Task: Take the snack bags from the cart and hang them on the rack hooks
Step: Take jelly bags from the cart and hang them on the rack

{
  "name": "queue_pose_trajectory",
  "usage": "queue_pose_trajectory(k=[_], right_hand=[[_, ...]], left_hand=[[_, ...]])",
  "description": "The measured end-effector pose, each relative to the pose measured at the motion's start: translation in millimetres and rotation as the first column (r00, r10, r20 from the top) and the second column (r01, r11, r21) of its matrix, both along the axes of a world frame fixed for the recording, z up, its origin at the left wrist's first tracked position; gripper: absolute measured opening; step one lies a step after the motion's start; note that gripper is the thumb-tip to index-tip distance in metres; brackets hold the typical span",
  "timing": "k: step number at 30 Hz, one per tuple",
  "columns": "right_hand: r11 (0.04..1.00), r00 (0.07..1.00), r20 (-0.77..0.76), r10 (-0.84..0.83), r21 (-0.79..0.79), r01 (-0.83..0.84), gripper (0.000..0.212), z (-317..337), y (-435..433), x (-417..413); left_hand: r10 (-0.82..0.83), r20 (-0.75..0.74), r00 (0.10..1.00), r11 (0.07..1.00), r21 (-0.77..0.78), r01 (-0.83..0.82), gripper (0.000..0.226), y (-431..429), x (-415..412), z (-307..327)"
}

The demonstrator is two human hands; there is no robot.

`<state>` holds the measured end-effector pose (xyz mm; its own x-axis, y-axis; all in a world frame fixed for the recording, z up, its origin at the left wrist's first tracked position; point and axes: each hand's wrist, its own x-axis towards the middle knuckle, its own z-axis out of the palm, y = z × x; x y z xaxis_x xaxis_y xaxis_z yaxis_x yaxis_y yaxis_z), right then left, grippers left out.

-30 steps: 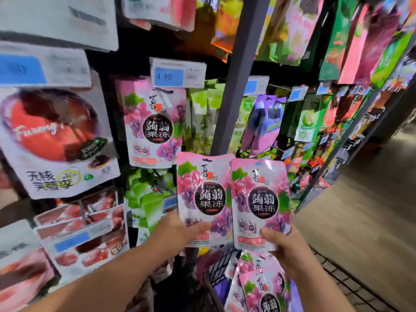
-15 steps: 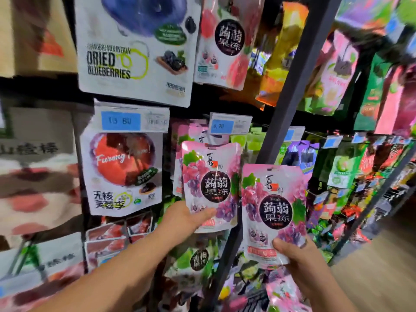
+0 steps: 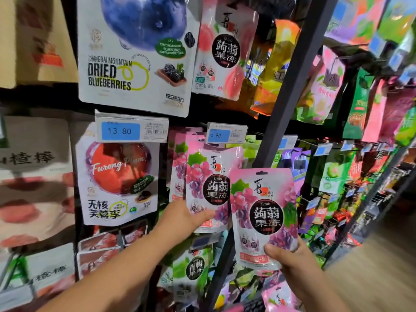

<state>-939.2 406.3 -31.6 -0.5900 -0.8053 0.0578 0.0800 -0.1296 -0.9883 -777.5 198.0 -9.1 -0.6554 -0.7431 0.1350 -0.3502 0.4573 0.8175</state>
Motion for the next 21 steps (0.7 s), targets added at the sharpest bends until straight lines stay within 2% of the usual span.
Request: queue_pose_trajectory(k=[2,6,15,17,21], right_hand=[[1.0,1.0,-0.002,-0.007,-0.003,0.007,0.084,0.2,0.8,0.3],[1.0,1.0,-0.013,-0.023,0.019,0.024,0.104,-0.9,-0.9,-0.5],[0.998,0.999,-0.004,-0.048,0.034,0.048,0.111,-4.7,-5.8,-8.2],[0.999,1.0,-0.018,-0.025,0.034,0.025,0.107,-5.9,-5.9,-9.3],[1.0,1.0,-0.019,-0.011,0.007,0.011,0.081,-7.3,-5.4,-10.2]], left_hand=[[-0.003,-0.006,1.0,1.0,-0.004,0.003,0.057,-2.0,-0.5,-0.2],[-0.008,0.02,1.0,0.999,-0.034,0.009,0.064,-9.3,-4.0,-1.4],[0.003,0.064,0.998,0.993,-0.118,0.005,0.067,-20.1,-6.8,-3.8],[-0.006,0.098,0.995,0.989,-0.143,0.02,0.064,-21.0,-4.5,-6.0],[0.0,0.046,0.999,0.992,-0.124,0.006,0.068,-28.6,-4.6,-12.0]])
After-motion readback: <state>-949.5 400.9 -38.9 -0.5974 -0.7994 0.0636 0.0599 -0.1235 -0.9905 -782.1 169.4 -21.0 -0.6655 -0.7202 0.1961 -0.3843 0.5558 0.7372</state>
